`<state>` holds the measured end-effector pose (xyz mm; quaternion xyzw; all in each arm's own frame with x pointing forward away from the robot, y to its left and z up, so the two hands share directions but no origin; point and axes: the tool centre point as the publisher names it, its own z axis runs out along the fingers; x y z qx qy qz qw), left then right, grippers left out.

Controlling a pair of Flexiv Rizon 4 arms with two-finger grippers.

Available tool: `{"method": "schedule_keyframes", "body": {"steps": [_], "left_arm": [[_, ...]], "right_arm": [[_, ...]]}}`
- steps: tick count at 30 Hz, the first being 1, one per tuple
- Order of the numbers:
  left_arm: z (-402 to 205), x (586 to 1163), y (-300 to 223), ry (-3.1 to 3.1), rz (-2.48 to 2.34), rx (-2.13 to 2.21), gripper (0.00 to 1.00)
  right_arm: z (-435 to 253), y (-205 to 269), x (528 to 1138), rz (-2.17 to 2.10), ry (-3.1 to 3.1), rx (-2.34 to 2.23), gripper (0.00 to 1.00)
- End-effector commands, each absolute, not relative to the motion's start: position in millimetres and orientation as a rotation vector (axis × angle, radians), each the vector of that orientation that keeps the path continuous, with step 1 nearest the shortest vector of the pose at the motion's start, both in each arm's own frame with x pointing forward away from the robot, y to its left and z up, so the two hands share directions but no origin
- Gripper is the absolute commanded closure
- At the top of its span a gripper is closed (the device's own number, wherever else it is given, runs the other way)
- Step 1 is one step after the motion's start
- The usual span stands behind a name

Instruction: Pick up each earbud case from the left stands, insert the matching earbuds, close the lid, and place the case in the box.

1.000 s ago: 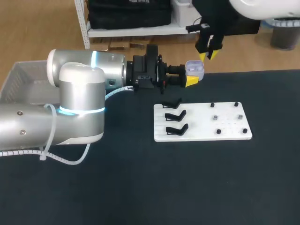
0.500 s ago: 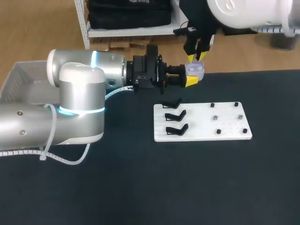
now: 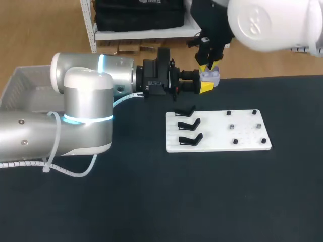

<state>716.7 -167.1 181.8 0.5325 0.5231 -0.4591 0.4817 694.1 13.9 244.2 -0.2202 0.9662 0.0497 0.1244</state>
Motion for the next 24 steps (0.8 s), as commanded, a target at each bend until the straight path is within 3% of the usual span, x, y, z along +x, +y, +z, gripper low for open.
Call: {"method": "schedule_keyframes", "body": {"steps": [1, 24], "left_arm": [[180, 715, -167, 1.268, -1.115, 1.291, 1.00], [180, 715, -167, 1.268, -1.115, 1.291, 1.00]], "right_arm": [[241, 13, 693, 0.148, 2.810, -0.644, 1.00], [231, 10, 701, 0.136, 2.839, -0.638, 1.00]]}}
